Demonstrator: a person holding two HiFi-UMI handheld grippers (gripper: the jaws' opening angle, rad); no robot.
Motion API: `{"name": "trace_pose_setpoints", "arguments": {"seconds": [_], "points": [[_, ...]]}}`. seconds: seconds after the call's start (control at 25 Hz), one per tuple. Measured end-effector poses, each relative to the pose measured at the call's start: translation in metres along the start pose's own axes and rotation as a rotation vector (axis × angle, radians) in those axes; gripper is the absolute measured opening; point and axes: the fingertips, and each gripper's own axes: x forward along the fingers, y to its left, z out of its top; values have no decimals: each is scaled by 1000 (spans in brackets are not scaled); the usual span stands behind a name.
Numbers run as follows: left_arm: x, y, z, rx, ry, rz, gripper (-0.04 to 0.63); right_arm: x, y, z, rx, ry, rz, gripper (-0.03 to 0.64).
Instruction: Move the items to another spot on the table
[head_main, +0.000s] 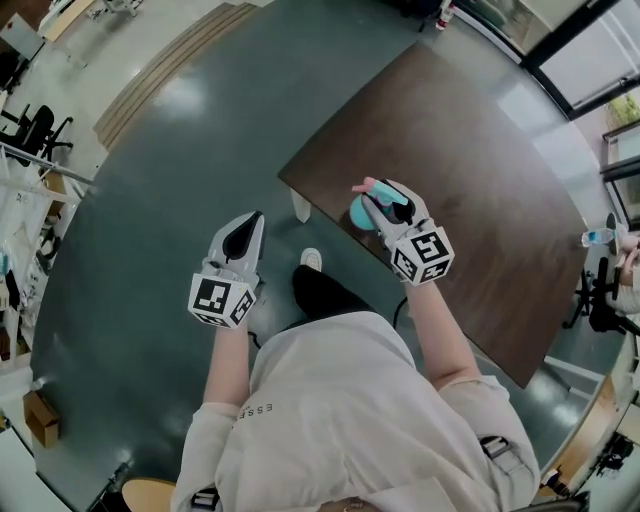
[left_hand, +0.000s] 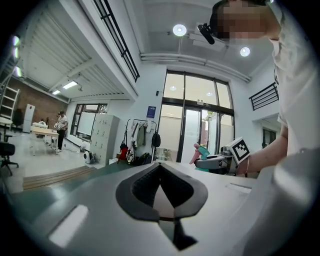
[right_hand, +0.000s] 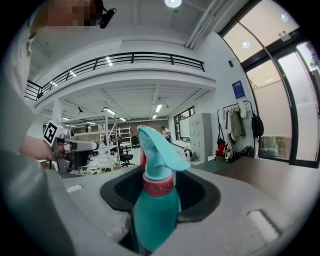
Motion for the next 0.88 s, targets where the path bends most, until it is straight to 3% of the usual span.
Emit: {"name": "trace_pose_setpoints", "arguments": {"seconds": [0.48, 0.88], "points": [[97, 80, 26, 7, 18, -96, 15, 99, -49, 11, 29, 21, -71, 179], [159, 117, 20, -3, 96, -301, 15, 137, -80, 2, 33, 25, -287, 179]]}}
